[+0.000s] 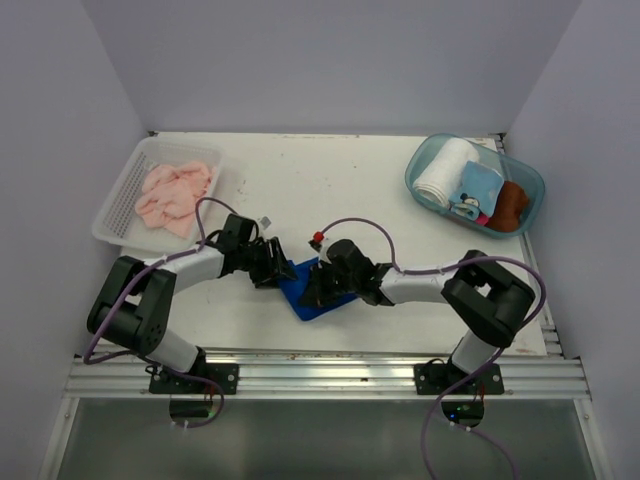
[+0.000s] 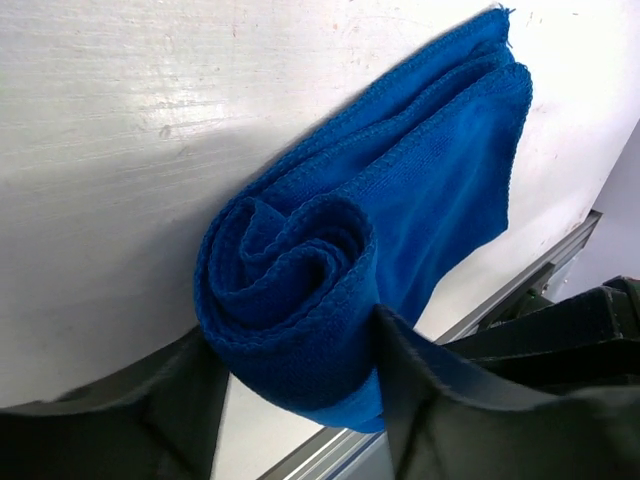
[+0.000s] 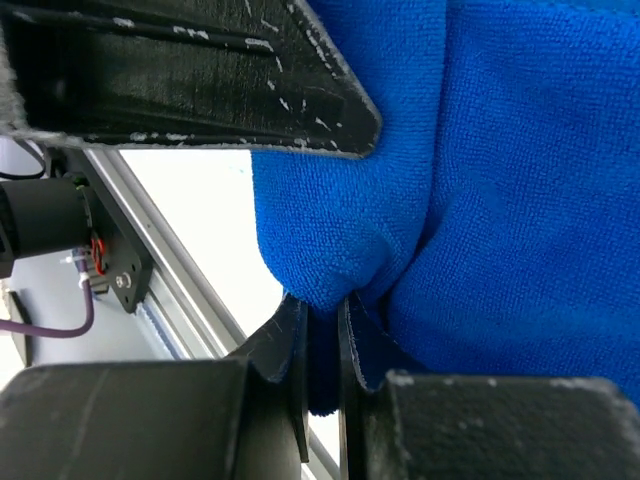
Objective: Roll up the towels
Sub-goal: Roll the towel
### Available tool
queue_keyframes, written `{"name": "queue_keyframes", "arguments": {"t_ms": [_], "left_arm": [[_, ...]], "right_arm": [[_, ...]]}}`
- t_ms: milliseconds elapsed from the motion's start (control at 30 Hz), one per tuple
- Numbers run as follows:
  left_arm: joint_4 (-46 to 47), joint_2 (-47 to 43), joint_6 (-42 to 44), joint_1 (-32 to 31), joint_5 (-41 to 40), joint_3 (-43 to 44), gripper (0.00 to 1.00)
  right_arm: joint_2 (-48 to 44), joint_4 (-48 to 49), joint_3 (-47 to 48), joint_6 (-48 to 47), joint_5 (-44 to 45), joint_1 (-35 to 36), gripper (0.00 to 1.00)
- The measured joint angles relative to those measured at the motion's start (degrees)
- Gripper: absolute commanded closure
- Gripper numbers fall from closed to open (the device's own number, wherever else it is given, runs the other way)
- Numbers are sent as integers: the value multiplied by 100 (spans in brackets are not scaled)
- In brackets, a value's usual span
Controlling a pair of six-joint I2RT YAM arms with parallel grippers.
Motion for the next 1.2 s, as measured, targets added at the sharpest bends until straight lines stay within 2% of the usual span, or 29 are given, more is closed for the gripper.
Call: {"name": "queue_keyframes", "arguments": {"t_ms": [67, 100, 167, 200, 233, 333, 500, 700, 933, 1200], "left_arm": [[28, 7, -44, -33, 9, 0, 51], [39, 7, -48, -42, 9, 2, 55], [28, 7, -74, -61, -2, 17, 56], [-4, 9, -76, -63, -17, 42, 57], [-52, 9, -79, -68, -37, 83, 57], [-199, 13, -79, -70, -120, 234, 60], [-466, 13, -76, -76, -273, 437, 61], [-612, 44, -81, -76, -382, 490, 61], [-688, 125, -131, -76, -444, 490, 62], [-719, 125, -184, -76, -472, 490, 61]], "right_arm": [[13, -33, 4, 7, -66, -46, 97], [13, -103, 28, -2, -68, -59, 86], [13, -365, 155, -55, 4, -66, 75], [11, -597, 278, -105, 66, -63, 66], [11, -831, 407, -168, 146, -55, 51], [-55, -1508, 734, -415, 568, 22, 37], [-352, -2579, 1196, -743, 1591, 345, 35], [-223, -3768, 2437, -1189, 3285, 1322, 35], [741, -4385, 3536, -1668, 4819, 2227, 34], [1786, -4878, 3862, -1849, 5615, 2411, 36]]}}
